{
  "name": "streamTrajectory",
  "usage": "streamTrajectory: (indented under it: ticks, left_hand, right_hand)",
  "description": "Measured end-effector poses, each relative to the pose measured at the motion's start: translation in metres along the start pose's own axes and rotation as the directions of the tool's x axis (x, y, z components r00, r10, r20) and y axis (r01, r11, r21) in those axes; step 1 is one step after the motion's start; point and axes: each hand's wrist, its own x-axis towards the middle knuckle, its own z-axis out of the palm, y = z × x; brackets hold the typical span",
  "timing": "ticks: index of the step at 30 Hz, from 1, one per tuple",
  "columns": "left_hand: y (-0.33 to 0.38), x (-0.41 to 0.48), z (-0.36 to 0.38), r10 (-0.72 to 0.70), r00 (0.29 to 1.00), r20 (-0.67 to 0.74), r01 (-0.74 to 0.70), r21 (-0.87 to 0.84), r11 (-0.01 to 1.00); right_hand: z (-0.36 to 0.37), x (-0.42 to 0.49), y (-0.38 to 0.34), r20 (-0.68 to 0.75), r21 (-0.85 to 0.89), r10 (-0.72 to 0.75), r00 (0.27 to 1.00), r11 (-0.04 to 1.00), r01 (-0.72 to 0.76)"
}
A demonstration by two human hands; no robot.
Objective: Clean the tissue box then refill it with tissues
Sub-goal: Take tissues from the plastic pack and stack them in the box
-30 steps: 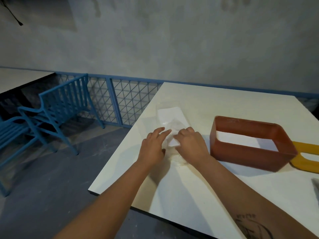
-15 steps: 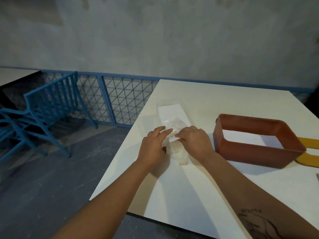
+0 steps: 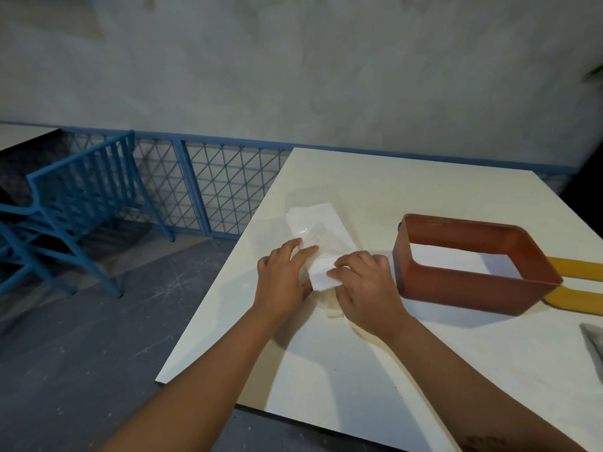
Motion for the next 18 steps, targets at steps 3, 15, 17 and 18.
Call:
streamTrajectory:
  ticks: [3, 15, 17, 18]
  left_hand:
    - [0.001, 0.000, 0.000, -0.012, 1.000, 0.026, 0.013, -0.009, 1.000]
    - [0.014, -0.002, -0.003, -0.077, 0.997, 0.029, 0.078, -0.064, 0.995]
    - [0.017, -0.004, -0.007, -0.084, 0.996, 0.030, 0.088, -0.137, 0.987]
    - [0.023, -0.005, -0.010, -0.100, 0.995, 0.016, 0.101, -0.206, 0.973]
  right_hand:
    - [0.005, 0.001, 0.000, 0.178, -0.103, 0.004, 0.984, 0.995, 0.014]
    - [0.000, 0.001, -0.020, 0.053, -0.080, -0.028, 0.998, 0.996, 0.032]
    - [-0.011, -0.001, -0.022, 0.046, -0.058, -0.003, 0.999, 0.998, 0.006]
    - [-0.019, -0.002, -0.021, 0.040, -0.043, 0.008, 0.999, 0.999, -0.006]
